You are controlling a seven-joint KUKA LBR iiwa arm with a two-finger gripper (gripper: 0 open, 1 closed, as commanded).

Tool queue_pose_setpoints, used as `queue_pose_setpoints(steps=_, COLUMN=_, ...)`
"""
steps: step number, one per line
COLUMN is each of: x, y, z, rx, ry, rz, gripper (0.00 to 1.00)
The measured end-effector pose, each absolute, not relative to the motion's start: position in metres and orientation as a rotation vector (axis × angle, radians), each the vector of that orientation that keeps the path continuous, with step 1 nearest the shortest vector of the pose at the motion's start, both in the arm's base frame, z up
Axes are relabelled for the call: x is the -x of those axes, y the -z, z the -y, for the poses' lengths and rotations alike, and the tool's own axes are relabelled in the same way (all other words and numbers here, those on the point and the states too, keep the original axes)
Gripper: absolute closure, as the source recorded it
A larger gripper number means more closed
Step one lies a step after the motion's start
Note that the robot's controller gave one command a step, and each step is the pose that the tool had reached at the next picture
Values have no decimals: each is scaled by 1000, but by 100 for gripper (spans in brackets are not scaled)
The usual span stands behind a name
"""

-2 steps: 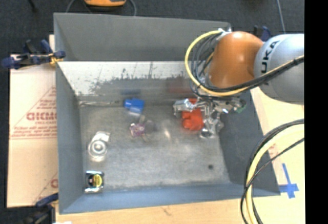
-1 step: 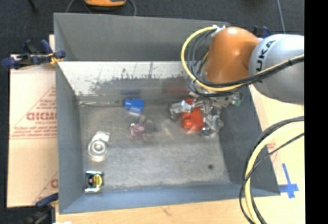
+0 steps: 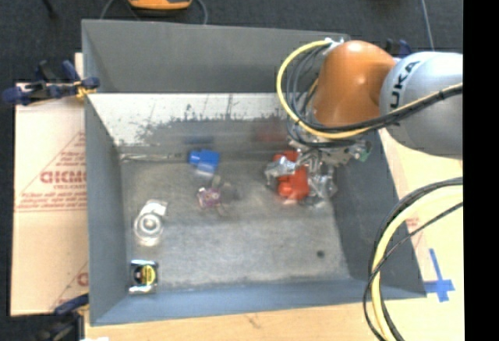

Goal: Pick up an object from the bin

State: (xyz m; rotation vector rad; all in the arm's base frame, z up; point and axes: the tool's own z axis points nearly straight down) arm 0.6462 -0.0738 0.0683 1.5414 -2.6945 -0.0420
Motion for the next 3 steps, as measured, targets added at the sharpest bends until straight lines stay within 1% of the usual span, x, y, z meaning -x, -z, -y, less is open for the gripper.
queue_pose_setpoints(steps=1, x=-644, y=-65, z=90, rx=-1404, ry=64, rz=2778, gripper=100)
queue_pose_setpoints(steps=2, x=-644, y=-69, z=91, rx=-1329, ry=69, rz=2822, gripper=100)
queue_pose_setpoints(steps=3, x=-641, y=-96, z=111, rx=-1750, ry=90, rz=2577, gripper=100)
